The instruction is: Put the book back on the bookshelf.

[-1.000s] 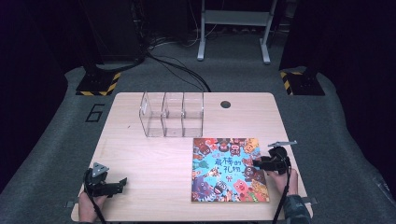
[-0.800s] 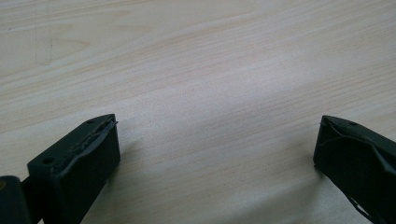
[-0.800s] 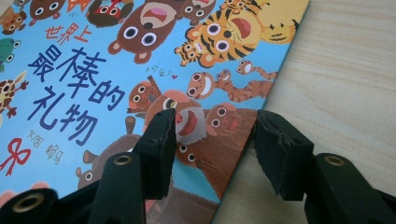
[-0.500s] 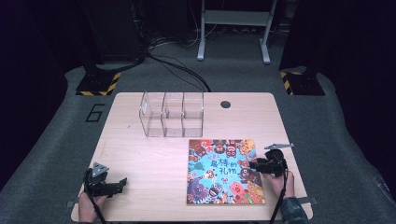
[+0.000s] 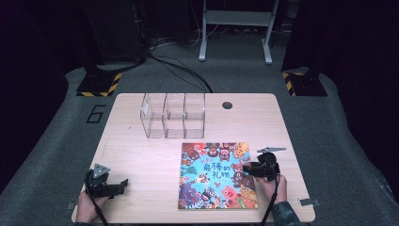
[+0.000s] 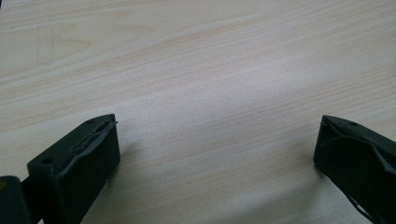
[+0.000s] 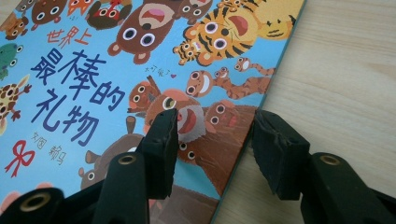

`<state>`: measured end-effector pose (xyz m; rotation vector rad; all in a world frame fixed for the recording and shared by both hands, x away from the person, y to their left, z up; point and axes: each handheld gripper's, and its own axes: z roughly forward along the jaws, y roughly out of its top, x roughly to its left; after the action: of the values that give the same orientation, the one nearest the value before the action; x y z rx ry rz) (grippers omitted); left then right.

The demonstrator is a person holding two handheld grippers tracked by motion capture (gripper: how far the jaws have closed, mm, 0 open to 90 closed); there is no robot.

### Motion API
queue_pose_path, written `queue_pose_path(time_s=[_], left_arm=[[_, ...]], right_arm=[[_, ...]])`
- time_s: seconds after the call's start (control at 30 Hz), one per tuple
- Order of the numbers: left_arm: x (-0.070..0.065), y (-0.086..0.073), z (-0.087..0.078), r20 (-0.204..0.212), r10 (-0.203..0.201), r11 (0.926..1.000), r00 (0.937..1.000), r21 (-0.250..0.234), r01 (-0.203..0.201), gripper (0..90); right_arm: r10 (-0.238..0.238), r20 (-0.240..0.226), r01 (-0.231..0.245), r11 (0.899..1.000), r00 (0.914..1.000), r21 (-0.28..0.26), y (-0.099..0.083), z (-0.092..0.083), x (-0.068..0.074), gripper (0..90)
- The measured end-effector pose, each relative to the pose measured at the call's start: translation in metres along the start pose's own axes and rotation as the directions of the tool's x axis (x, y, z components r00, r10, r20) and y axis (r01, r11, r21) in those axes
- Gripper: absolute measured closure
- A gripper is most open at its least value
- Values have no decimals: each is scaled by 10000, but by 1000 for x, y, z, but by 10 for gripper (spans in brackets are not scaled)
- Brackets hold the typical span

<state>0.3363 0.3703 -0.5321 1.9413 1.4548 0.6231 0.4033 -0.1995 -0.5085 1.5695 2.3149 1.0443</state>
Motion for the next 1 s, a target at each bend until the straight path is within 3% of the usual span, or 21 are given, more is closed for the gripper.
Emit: queue_pose_path(time_s=[0.07, 0.17, 0.3, 0.63, 0.7, 0.77, 0.83, 0.9, 0.93, 0.97, 1.0], left_arm=[[-2, 4, -1, -74, -67, 9989, 9999, 471, 71, 3], [-7, 10, 1, -13, -35, 9975, 10000, 704, 36, 2], [-24, 18, 2, 370, -50, 9997, 9993, 244, 41, 1], [-75, 36, 21, 1213, 647, 9978, 9905, 89, -663, 18], [-84, 39, 23, 1430, 753, 9971, 9869, -9, -760, 44], [-92, 41, 26, 1494, 929, 9956, 9844, 18, -942, 144], [-99, 42, 31, 1778, 1037, 9943, 9786, 63, -1065, 148], [-104, 43, 34, 1705, 1001, 9949, 9803, -31, -1010, 155], [-104, 43, 34, 1784, 1107, 9937, 9777, -11, -1123, 155], [-106, 44, 35, 1881, 971, 9952, 9773, -49, -979, 151], [-106, 45, 35, 1774, 1365, 9900, 9746, 118, -1408, 151]], right_arm=[[33, 18, -33, 10000, 10000, 64, 1, 2, 4, 511], [28, 11, -28, 9999, 10000, 118, 3, 4, 9, 511], [26, 15, -26, 9999, 10000, 133, 3, 6, 14, 513], [-232, -57, 234, 9991, 9997, 367, 10, 15, 31, 515], [-221, -88, 224, 9992, 9997, 345, 10, 17, 34, 516], [-274, -14, 275, 9989, 9996, 369, 10, 17, 36, 521], [-349, -36, 350, 9988, 9994, 336, 11, 16, 35, 543], [-506, -187, 511, 9982, 9985, 298, 11, 15, 33, 499], [-509, -176, 514, 9983, 9985, 260, 12, 15, 33, 493], [-393, -176, 397, 9990, 9991, 213, 12, 15, 34, 487], [-730, -167, 733, 9972, 9972, 139, 14, 15, 32, 478]])
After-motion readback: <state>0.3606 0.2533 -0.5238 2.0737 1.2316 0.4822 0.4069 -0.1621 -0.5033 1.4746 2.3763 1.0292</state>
